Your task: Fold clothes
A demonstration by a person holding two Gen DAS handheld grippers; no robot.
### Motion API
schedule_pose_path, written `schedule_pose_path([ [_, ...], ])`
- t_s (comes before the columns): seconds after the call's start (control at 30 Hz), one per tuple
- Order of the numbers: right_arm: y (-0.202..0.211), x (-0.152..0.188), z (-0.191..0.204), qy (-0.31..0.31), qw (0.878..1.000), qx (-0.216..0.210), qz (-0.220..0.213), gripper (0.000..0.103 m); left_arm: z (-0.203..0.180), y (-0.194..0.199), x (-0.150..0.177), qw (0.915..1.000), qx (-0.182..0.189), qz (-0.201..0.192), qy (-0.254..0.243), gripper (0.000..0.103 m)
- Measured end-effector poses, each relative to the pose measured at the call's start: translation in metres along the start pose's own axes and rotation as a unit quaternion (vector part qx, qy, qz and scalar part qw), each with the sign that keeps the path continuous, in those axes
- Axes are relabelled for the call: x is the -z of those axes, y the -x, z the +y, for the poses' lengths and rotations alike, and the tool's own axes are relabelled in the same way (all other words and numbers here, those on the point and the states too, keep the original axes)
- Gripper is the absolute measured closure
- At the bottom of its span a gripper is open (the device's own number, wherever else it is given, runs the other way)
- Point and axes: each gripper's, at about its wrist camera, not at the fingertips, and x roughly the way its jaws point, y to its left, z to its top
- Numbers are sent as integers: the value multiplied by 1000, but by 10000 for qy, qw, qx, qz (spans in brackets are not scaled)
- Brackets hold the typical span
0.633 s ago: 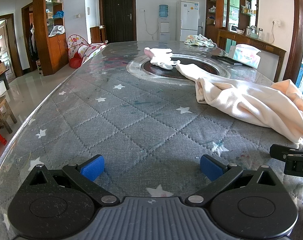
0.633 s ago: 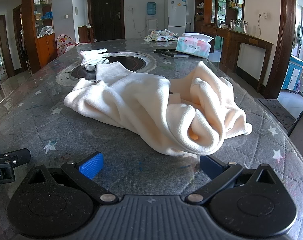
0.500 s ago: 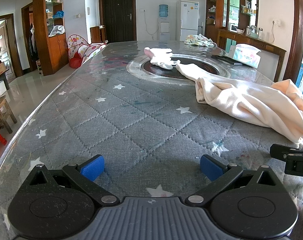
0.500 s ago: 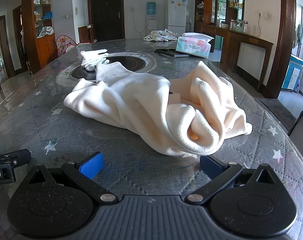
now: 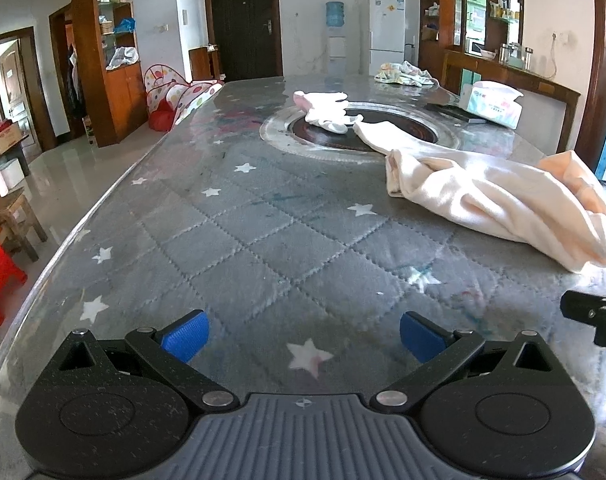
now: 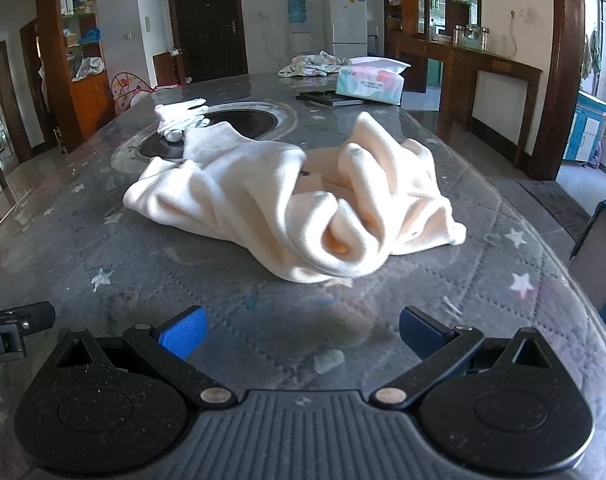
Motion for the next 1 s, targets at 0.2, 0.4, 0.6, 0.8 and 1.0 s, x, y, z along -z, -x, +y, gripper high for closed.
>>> schedule_pose_path([
  [0.2,15,3,-2,199,9997,95,-113,0,-15,14,-1,9999,-19,131,-13,0],
  [0.4,25,5,-8,103,9998,80,-156,0,-27,26,-3,9999,88,102,-84,0],
  [0.6,34,9,-13,-50,9998,61,-198,0,-37,36,-6,9997,194,77,-134,0],
  [0.8,41,10,-18,-209,9995,14,-222,0,-45,43,-7,9994,241,65,-224,0],
  [1.0,44,10,-18,-231,9994,30,-245,0,-50,46,-7,9993,251,77,-281,0],
])
